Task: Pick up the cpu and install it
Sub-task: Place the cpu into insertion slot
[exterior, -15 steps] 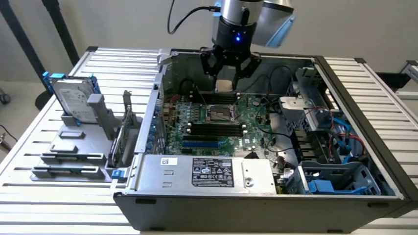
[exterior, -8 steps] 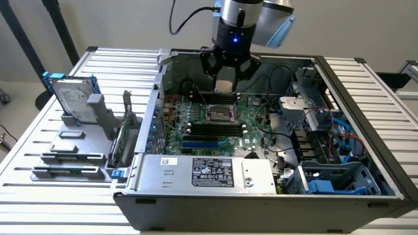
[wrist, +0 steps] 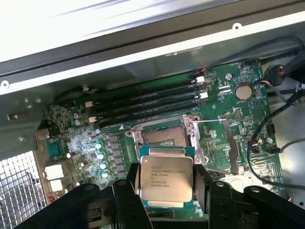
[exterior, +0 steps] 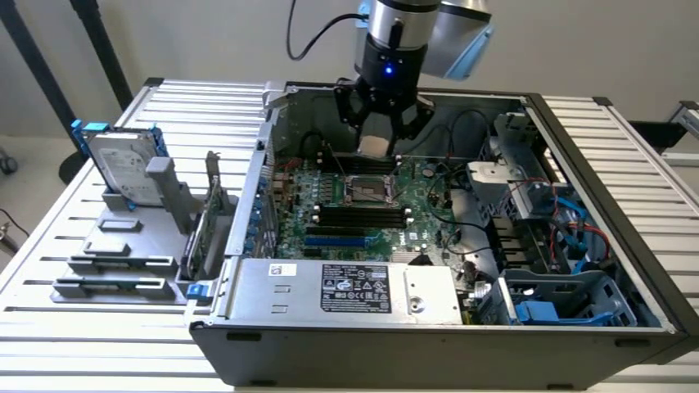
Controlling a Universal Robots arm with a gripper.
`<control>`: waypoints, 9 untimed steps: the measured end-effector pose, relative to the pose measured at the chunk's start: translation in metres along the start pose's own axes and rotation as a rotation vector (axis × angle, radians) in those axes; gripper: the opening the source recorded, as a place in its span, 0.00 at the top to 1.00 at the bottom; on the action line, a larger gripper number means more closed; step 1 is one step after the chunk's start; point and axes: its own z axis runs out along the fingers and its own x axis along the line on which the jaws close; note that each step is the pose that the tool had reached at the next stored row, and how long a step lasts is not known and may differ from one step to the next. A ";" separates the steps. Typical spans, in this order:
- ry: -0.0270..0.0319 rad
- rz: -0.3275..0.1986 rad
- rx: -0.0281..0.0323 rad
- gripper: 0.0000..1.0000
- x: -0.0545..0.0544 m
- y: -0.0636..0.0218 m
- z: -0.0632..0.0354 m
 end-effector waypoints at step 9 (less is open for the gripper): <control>0.0050 0.144 -0.0073 0.45 0.000 -0.0002 0.0050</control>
